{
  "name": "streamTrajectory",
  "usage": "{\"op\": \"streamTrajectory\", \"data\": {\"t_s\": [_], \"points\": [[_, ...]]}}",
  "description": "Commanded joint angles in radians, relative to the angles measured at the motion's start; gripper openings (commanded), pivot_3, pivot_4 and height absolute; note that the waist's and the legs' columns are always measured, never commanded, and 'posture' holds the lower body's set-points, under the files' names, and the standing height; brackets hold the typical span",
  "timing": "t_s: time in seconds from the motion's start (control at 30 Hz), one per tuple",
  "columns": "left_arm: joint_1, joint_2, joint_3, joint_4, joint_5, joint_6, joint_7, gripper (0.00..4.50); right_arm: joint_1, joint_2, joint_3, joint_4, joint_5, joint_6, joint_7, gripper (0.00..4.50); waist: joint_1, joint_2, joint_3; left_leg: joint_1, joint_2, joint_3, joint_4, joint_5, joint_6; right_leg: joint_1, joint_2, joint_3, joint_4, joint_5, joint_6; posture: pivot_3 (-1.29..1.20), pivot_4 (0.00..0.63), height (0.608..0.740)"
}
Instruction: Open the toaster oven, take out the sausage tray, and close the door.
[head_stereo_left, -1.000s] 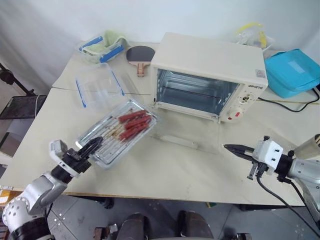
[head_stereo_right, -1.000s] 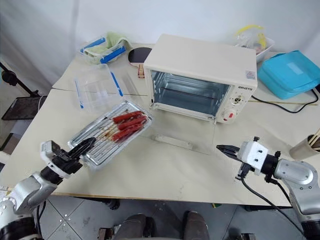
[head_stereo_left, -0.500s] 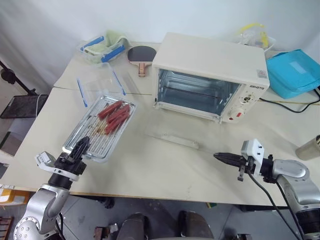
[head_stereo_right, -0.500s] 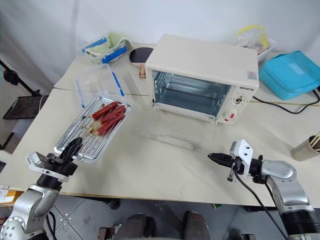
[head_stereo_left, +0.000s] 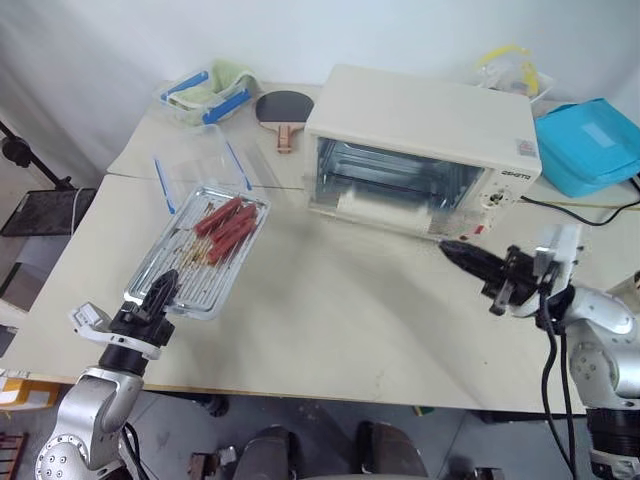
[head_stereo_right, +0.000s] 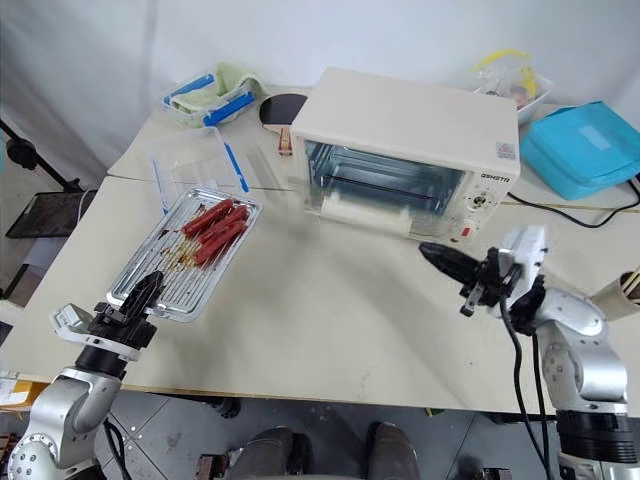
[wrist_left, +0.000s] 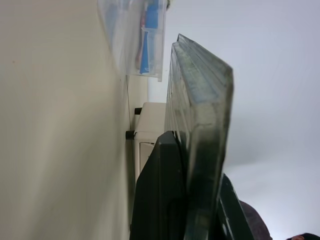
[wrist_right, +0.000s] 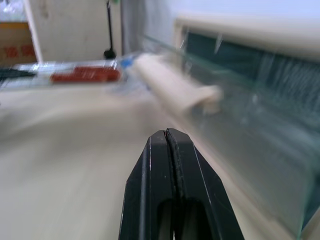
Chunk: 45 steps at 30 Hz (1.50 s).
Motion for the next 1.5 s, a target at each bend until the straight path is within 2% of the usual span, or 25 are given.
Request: {"op": "streamTrajectory", "data": {"t_s": [0.03, 0.07, 0.17, 0.27, 0.43, 0.57, 0.67, 0.93, 1.17, 1.37, 1.5], "points": [[0.011, 0.025, -0.022, -0.024, -0.034, 0.037, -0.04, 0.0, -0.008, -0.022, -0.052, -0.057, 0.009, 0.029, -0.052, 0.03, 0.003, 0.0, 0.0, 0.0, 0.0, 0.0, 0.0, 0.0, 0.0, 0.0, 0.0, 0.0, 0.0, 0.0, 0.0, 0.0, 0.15, 0.74], [0.008, 0.031, -0.035, -0.014, -0.034, 0.049, -0.043, 0.0, 0.016, -0.041, -0.068, -0.064, 0.04, 0.058, -0.021, 0.03, 0.008, 0.0, 0.0, 0.0, 0.0, 0.0, 0.0, 0.0, 0.0, 0.0, 0.0, 0.0, 0.0, 0.0, 0.0, 0.0, 0.15, 0.74], [-0.007, 0.069, -0.07, 0.026, -0.034, 0.091, -0.067, 0.0, 0.09, -0.073, -0.121, -0.063, 0.031, 0.035, 0.028, 0.57, 0.022, 0.0, 0.0, -0.001, 0.0, 0.0, 0.0, -0.001, 0.001, 0.0, 0.0, 0.0, -0.002, 0.0, 0.0, 0.0, 0.15, 0.74], [-0.036, 0.137, -0.107, 0.093, -0.034, 0.152, -0.103, 0.0, 0.186, -0.1, -0.163, -0.059, -0.025, -0.042, 0.1, 1.51, 0.021, 0.0, 0.0, -0.001, -0.001, 0.0, 0.0, -0.001, 0.002, 0.0, 0.0, 0.001, -0.002, 0.0, 0.0, 0.0, 0.15, 0.74], [-0.097, 0.335, -0.253, 0.244, -0.034, 0.293, -0.185, 0.0, 0.386, -0.108, -0.253, -0.125, -0.052, -0.12, 0.177, 3.09, 0.019, 0.001, 0.0, 0.0, -0.001, 0.001, 0.0, -0.001, 0.002, 0.0, 0.002, 0.0, -0.002, 0.0, 0.0, 0.0, 0.15, 0.74], [-0.225, 0.443, -0.41, 0.403, -0.034, 0.37, -0.233, 0.0, 0.571, -0.083, -0.303, -0.192, -0.081, -0.191, 0.235, 4.4, 0.018, 0.002, 0.0, 0.001, 0.0, 0.003, -0.001, -0.001, 0.001, 0.0, 0.003, 0.001, -0.001, 0.0, 0.0, 0.0, 0.15, 0.74], [-0.343, 0.478, -0.532, 0.51, -0.021, 0.406, -0.259, 0.0, 0.621, -0.063, -0.345, -0.204, -0.069, -0.185, 0.193, 4.46, 0.017, 0.003, 0.0, 0.002, -0.001, 0.003, -0.001, -0.001, 0.001, 0.0, 0.003, 0.003, -0.001, 0.0, 0.001, 0.0, 0.15, 0.74], [-0.66, 0.392, -0.714, 0.752, 0.34, 0.456, -0.476, 0.0, 0.748, -0.002, -0.403, -0.295, -0.067, -0.192, 0.147, 4.46, 0.02, 0.003, 0.0, 0.002, -0.002, 0.005, -0.004, -0.001, 0.0, -0.001, 0.004, 0.0, -0.002, 0.001, 0.001, 0.0, 0.15, 0.74], [-0.799, 0.312, -0.828, 0.836, 0.659, 0.448, -0.731, 0.0, 0.828, 0.028, -0.44, -0.347, -0.058, -0.191, 0.125, 4.46, 0.019, 0.003, 0.0, 0.001, -0.003, 0.009, -0.008, 0.0, -0.001, -0.003, 0.008, 0.0, -0.007, 0.001, 0.002, 0.0, 0.15, 0.74], [-0.892, 0.258, -0.896, 0.923, 0.892, 0.408, -0.873, 0.0, 0.846, 0.034, -0.442, -0.366, -0.055, -0.188, 0.112, 4.46, 0.024, 0.003, 0.0, 0.002, 0.0, 0.008, -0.008, 0.002, -0.004, -0.003, 0.009, 0.003, -0.007, 0.001, 0.002, 0.0, 0.15, 0.74], [-0.905, 0.262, -0.914, 0.929, 1.001, 0.39, -0.952, 0.89, 0.836, 0.028, -0.432, -0.363, -0.057, -0.184, 0.104, 4.5, 0.022, 0.003, -0.001, 0.003, 0.001, 0.008, -0.008, 0.001, -0.004, -0.003, 0.008, 0.004, -0.006, 0.001, 0.002, 0.0, 0.15, 0.74]]}}
